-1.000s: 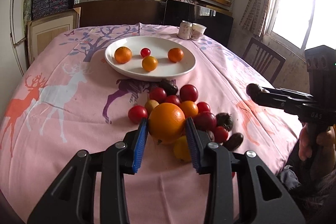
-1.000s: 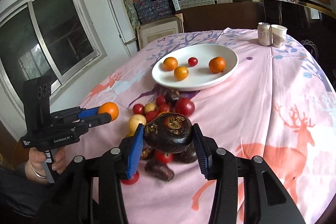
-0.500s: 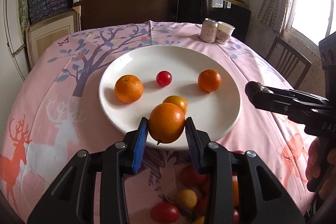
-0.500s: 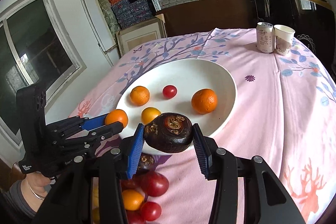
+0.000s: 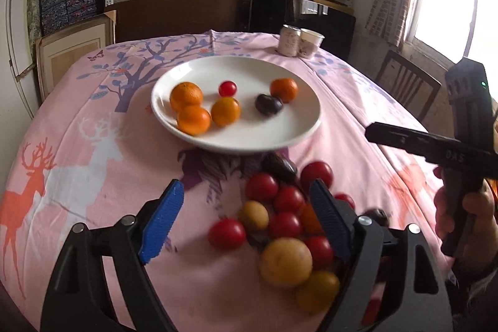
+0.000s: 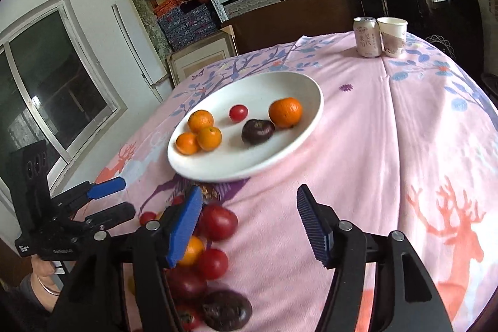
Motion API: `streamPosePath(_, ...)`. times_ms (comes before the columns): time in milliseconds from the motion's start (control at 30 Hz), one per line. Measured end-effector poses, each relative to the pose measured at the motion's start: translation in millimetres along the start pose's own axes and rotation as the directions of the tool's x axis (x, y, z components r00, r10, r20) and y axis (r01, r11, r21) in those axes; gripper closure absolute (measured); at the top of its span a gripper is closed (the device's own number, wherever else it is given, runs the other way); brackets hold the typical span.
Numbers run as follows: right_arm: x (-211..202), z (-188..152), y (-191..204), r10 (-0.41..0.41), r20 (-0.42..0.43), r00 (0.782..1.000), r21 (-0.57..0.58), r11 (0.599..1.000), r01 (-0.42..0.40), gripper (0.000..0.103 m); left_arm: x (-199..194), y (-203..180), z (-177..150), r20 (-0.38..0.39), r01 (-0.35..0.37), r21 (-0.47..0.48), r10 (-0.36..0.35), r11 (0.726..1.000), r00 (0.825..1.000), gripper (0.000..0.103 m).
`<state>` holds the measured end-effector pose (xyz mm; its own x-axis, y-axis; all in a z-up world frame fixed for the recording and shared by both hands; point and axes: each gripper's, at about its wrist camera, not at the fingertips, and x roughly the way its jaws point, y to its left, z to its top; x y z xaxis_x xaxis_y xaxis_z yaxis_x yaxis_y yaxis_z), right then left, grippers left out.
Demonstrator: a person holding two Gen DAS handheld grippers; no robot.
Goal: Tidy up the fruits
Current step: 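Place the orange and the dark purple fruit on the plate, opening both grippers, then grasp a red tomato with the left gripper while the right gripper grasps a dark purple fruit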
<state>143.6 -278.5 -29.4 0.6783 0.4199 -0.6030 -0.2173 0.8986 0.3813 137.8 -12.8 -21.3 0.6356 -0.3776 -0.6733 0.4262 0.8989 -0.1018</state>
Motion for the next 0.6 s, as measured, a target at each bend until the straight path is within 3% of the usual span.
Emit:
streamPosePath(267,-30.1,-43.4,-35.8,-0.004,0.017,1.0,0.122,0.993,0.002,0.039,-58.0,-64.9,-75.3,-0.054,0.138,0.199,-0.13,0.97,0.99,0.023)
streamPosePath(333,-29.7,-45.2,-38.8,-0.013,0.015,1.0,0.13,0.992,0.011,0.039,-63.2,-84.0,-89.9,-0.055,0.141,0.253,-0.131,0.957,0.99,0.031)
streamPosePath(433,-31.3,-49.4,-32.0,-0.026,0.018,1.0,0.101,0.995,0.024,0.039,-51.4,-100.2,-102.8,-0.103,0.15,0.27,-0.127,0.951,0.987,0.054)
streamPosePath(467,-32.2,-51.3,-28.7,-0.032,0.02,0.999,0.089,0.996,0.03,0.039,-44.8,-101.8,-105.1,-0.124,0.159,0.259,-0.131,0.953,0.984,0.072)
streamPosePath(600,-37.6,-57.1,-24.7,-0.031,0.032,0.999,0.057,0.998,0.029,0.039,-30.7,-104.0,-108.0,-0.107,0.13,0.241,-0.107,0.962,0.988,0.075)
